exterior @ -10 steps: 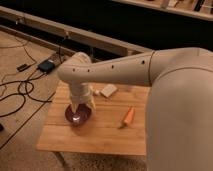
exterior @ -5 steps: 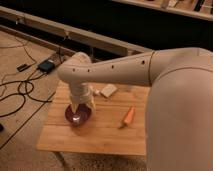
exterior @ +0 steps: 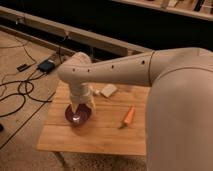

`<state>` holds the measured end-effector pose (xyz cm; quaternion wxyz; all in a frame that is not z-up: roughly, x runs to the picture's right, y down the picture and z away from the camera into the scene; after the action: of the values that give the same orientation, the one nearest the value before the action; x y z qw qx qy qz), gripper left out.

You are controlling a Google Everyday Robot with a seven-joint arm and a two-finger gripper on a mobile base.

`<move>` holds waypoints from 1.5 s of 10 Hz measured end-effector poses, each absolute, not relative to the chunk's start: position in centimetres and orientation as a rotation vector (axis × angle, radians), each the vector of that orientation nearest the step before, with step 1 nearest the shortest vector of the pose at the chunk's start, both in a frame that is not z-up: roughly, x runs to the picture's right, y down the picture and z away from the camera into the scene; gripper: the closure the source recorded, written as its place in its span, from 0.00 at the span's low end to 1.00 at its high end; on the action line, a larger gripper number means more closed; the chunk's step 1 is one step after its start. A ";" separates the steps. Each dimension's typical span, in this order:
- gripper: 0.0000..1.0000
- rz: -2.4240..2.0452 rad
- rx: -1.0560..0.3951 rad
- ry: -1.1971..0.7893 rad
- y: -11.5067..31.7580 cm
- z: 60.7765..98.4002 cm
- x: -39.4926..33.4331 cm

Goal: Place the ceramic cup in the ceramic bowl

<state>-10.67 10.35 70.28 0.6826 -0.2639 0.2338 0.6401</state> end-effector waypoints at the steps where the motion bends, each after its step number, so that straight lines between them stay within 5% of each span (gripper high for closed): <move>1: 0.35 1.442 -0.592 0.525 10.3 70.4 -10.6; 7: 0.35 1.646 -0.510 0.531 8.1 73.0 -3.4; 15: 0.35 1.629 -0.392 0.623 6.1 70.1 8.9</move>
<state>8.94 6.07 70.11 0.6264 -0.1708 0.2718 0.7103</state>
